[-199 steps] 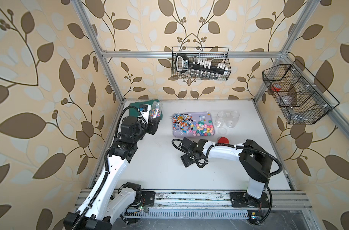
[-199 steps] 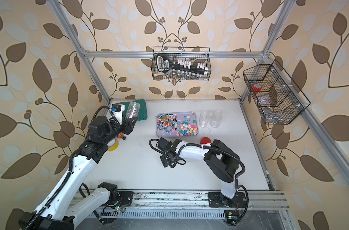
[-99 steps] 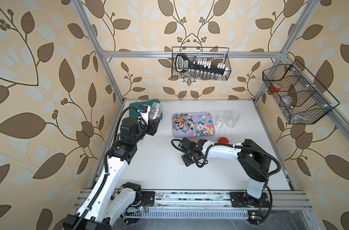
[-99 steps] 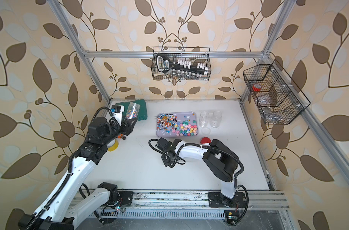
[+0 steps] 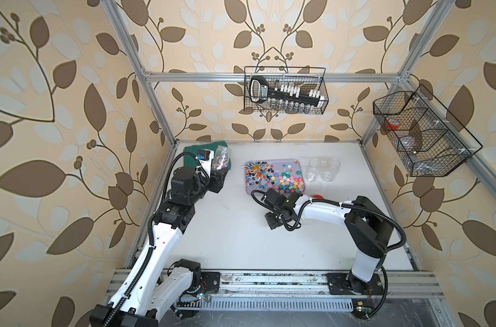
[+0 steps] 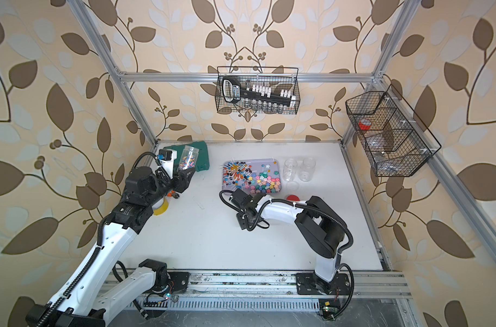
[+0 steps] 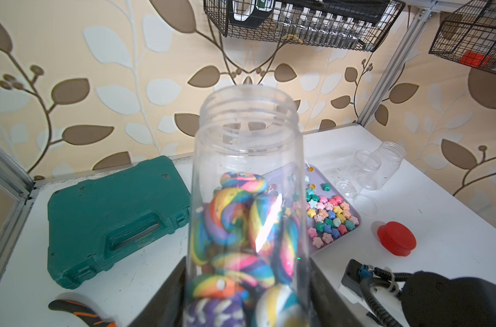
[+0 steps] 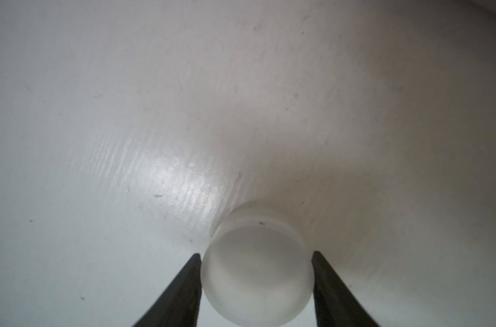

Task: Pour the candies out of the jar
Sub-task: Pick up the lid from the center of the board, then place the lid at the center of the board.

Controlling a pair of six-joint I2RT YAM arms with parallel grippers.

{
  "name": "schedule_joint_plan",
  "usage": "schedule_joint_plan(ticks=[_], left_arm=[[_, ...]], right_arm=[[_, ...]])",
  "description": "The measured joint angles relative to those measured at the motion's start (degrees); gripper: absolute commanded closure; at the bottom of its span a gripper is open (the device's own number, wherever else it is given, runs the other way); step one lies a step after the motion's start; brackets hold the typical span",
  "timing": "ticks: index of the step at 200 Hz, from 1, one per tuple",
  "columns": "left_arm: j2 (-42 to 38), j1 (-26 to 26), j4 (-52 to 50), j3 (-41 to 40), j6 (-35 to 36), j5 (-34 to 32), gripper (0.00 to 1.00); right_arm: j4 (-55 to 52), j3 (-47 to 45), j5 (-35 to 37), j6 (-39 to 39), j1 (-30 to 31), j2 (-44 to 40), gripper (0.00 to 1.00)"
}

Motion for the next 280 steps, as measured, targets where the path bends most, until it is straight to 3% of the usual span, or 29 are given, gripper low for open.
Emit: schedule_joint_plan(ticks=[94, 192, 280], left_arm=[[0.02, 0.00, 0.02, 0.00, 0.00, 0.00, 0.79], [0.11, 0.00, 0.02, 0.00, 0.00, 0.04, 0.80], [1.29, 0.00, 0.24, 0.00, 0.00, 0.11, 0.80]], right_arm=[[-0.04, -4.57, 0.52, -1.86, -5.09, -4.26, 0.45], [-0.87, -14.16, 0.59, -5.79, -21.09, -14.80, 0.45], [-2.73, -15.52, 0.31, -5.97, -30.60, -21.11, 0.45]])
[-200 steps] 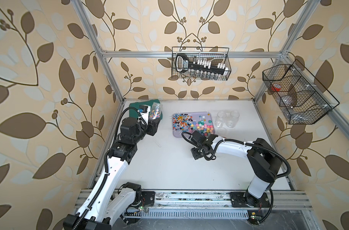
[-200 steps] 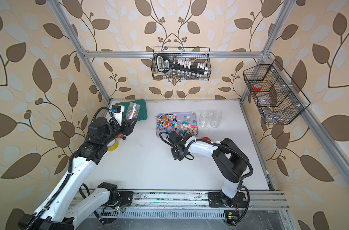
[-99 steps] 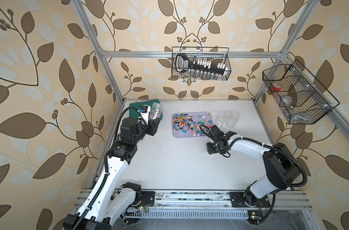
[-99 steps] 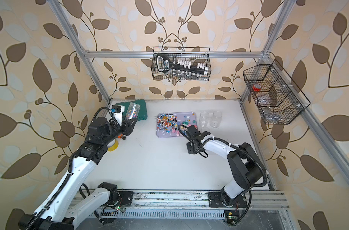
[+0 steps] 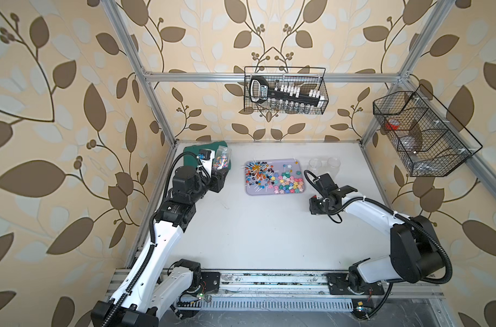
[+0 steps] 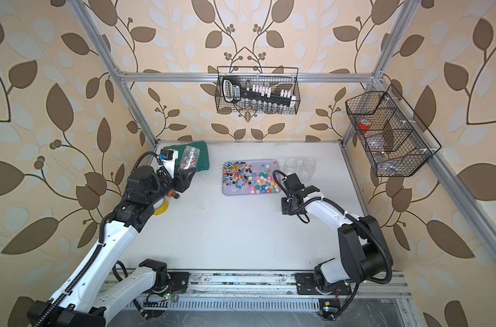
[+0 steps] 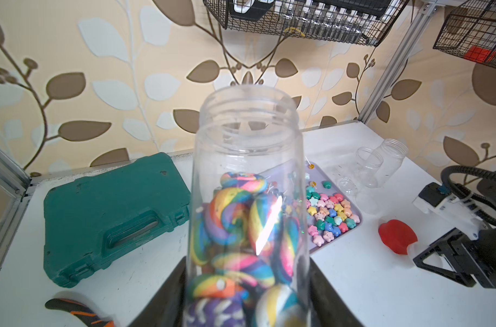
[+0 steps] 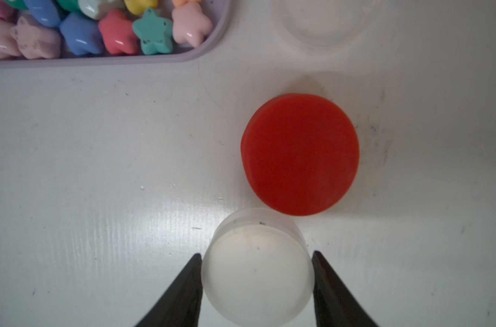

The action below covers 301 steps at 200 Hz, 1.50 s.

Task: Pour the candies out of the jar
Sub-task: Place the lid at the center of the board.

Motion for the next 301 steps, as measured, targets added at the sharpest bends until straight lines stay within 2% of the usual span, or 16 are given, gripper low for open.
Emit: schedule_joint_plan(ticks=[57, 114, 188, 221, 235, 251, 269, 301], left_arm=[[0.74, 0.00, 0.02, 0.00, 0.00, 0.00, 0.80], [1.01, 0.00, 0.04, 0.00, 0.04, 0.00, 0.80], [2.64, 0.00, -0.13, 0.02, 1.53, 0.87, 0.80], [3.28, 0.00, -0.81, 0.17, 3.65, 6.62, 0.80], [3.58, 0.00, -1.03, 0.26, 4.35, 9.33, 0.80], [4.04, 0.00, -1.31, 0.26, 4.83, 12.11, 0.80], [4.79, 0.00, -1.81, 0.37, 5.60, 14.32, 0.79], [6.82, 0.00, -3.87, 1.62, 7.28, 17.33, 0.80]], right_arm=[[-1.25, 0.39, -0.52, -1.57, -8.87, -1.36, 0.44], [-1.79, 5.75, -0.59, -4.74, -17.33, 3.48, 0.45], [1.20, 10.08, -0.70, -6.05, -18.84, 13.60, 0.44], [2.01, 10.88, -1.09, -6.10, -19.19, 17.05, 0.44], [2.43, 11.43, -1.09, -6.32, -19.28, 17.92, 0.38], [2.93, 11.91, -1.20, -6.43, -19.37, 18.47, 0.37], [3.23, 12.11, -1.29, -6.58, -19.47, 18.53, 0.29], [3.30, 12.66, -1.40, -6.80, -19.52, 18.53, 0.28]])
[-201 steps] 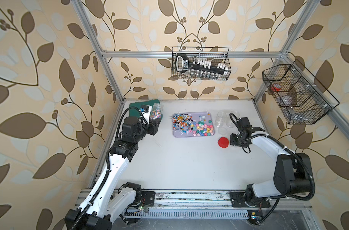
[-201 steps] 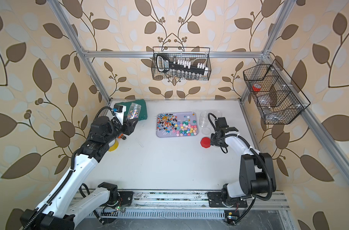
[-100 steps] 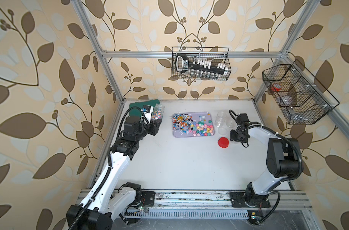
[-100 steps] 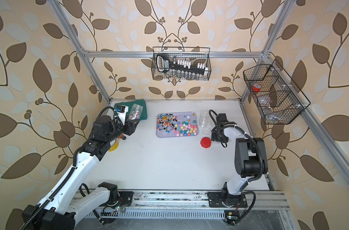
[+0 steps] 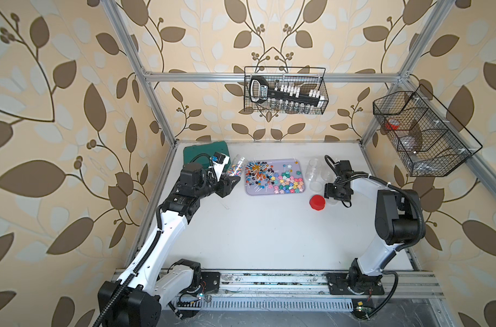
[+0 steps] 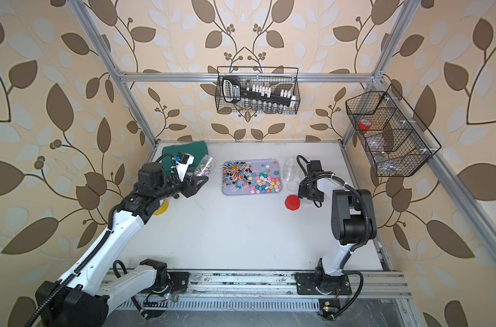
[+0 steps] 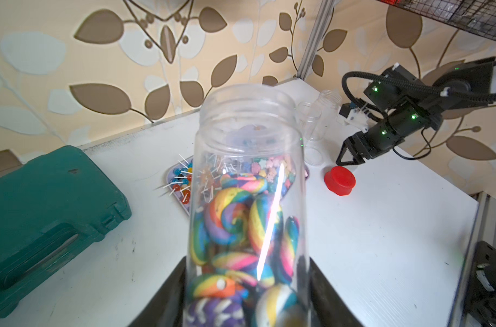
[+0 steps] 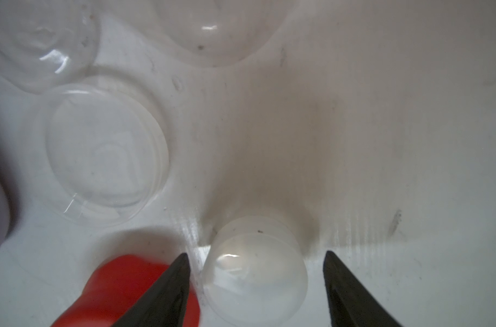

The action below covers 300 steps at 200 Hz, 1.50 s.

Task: Pour the candies out of the jar
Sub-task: 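Place the lid at the center of the board, then pour the candies out of the jar onto the tray.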

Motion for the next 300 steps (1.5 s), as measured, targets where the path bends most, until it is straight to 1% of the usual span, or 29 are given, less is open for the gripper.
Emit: schedule_joint_plan(ticks=[23, 41, 77, 98, 131, 194, 225, 256, 278, 300], left_arm=[[1.99, 0.00, -1.75, 2.08, 1.05, 1.49, 0.81], [3.85, 0.00, -3.10, 4.04, 1.75, 2.64, 0.84], [9.70, -0.02, -6.69, 8.70, 2.89, 4.04, 0.88], [12.44, -0.28, -8.24, 10.08, 3.08, 4.07, 0.89], [16.50, -1.88, -12.07, 13.64, 3.08, 3.34, 0.92], [25.92, -6.45, -22.08, 26.49, 2.93, -1.75, 0.93], [30.51, -7.56, -28.30, 32.48, 2.56, -4.63, 0.95], [33.11, -8.37, -34.51, 36.76, 1.36, -7.37, 0.95], [35.47, -9.20, -39.63, 40.94, 0.09, -10.58, 0.94], [38.95, -11.47, -44.09, 45.51, -0.87, -14.49, 0.94]], right_arm=[[-0.11, 0.87, -0.24, 0.02, 0.02, -0.31, 0.27], [-0.68, 1.73, -1.03, 0.13, 0.02, -1.62, 0.26], [-1.25, 4.02, -4.55, 0.85, 0.02, -8.09, 0.25], [-1.14, 3.98, -6.84, 1.51, 0.02, -12.11, 0.25], [-0.76, 1.75, -9.38, 1.97, 0.02, -15.63, 0.25], [-0.59, -1.49, -13.46, 1.92, 0.02, -16.06, 0.25], [0.07, -1.49, -16.02, 1.90, 0.02, -16.06, 0.25], [1.14, -1.95, -18.14, 1.90, 0.02, -16.06, 0.25], [1.51, -2.80, -19.02, 1.92, 0.02, -16.15, 0.25], [1.92, -4.00, -19.69, 1.95, 0.02, -16.65, 0.25]])
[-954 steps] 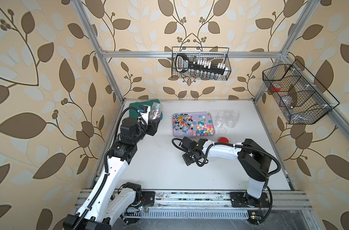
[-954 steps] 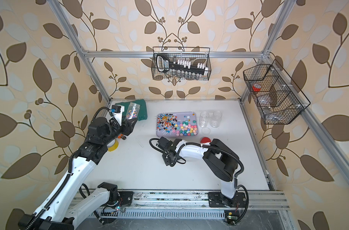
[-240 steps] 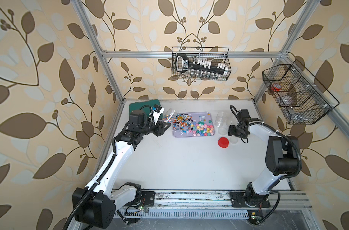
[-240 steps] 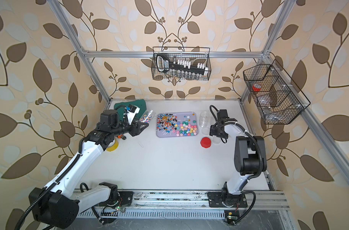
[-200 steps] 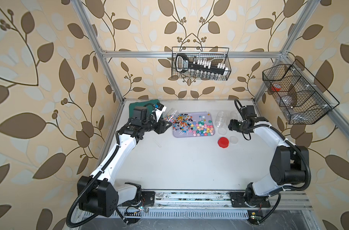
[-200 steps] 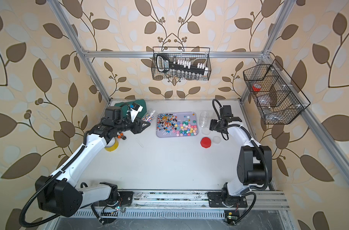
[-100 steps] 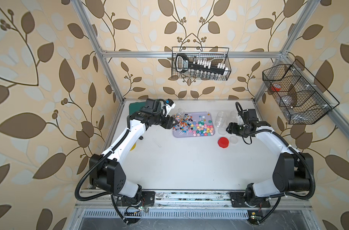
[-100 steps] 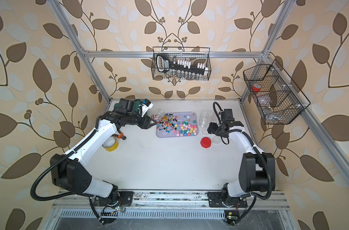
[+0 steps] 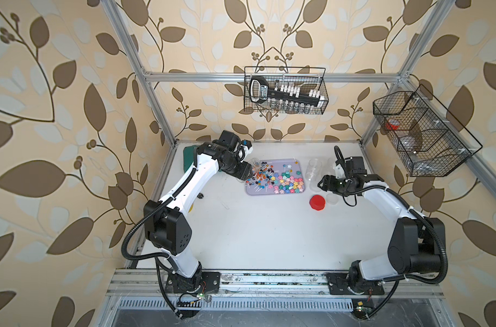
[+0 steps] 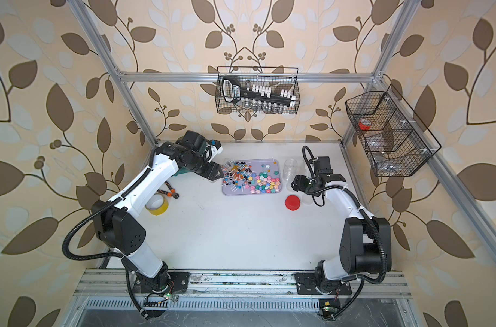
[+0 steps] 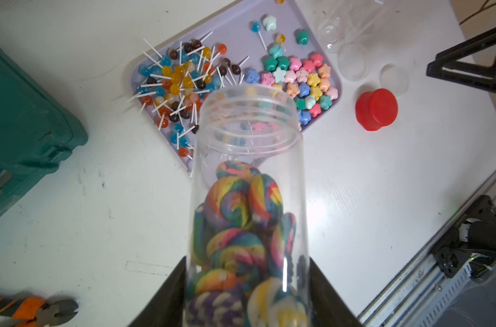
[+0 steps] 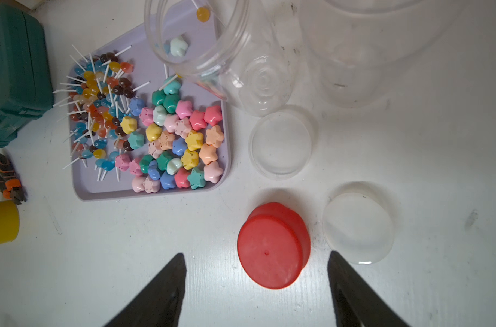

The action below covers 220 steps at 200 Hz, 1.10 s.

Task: Pour the candies out of the jar
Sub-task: 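Pour the candies out of the jar onto the tray.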

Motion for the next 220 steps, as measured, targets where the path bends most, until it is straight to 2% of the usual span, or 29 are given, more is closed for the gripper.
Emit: schedule_joint_plan(ticks=[55, 118, 163, 220], left_arm=[[11.58, -6.58, -9.25, 9.35, -3.15, -5.97, 0.97], [24.96, -10.34, -17.31, 27.54, -5.40, -8.94, 0.98], [29.00, -11.17, -22.60, 32.04, -5.75, -12.26, 0.97], [30.45, -12.68, -25.86, 32.15, -6.54, -15.87, 0.97]], right_arm=[[0.11, -1.27, -1.44, -0.02, 0.00, -0.85, 0.25], [0.11, -1.29, -2.75, -0.02, 0.02, -1.07, 0.25], [0.11, -1.31, -3.34, -0.02, 0.17, -1.25, 0.24], [0.28, -1.88, -3.58, -0.04, 0.81, -1.27, 0.24]])
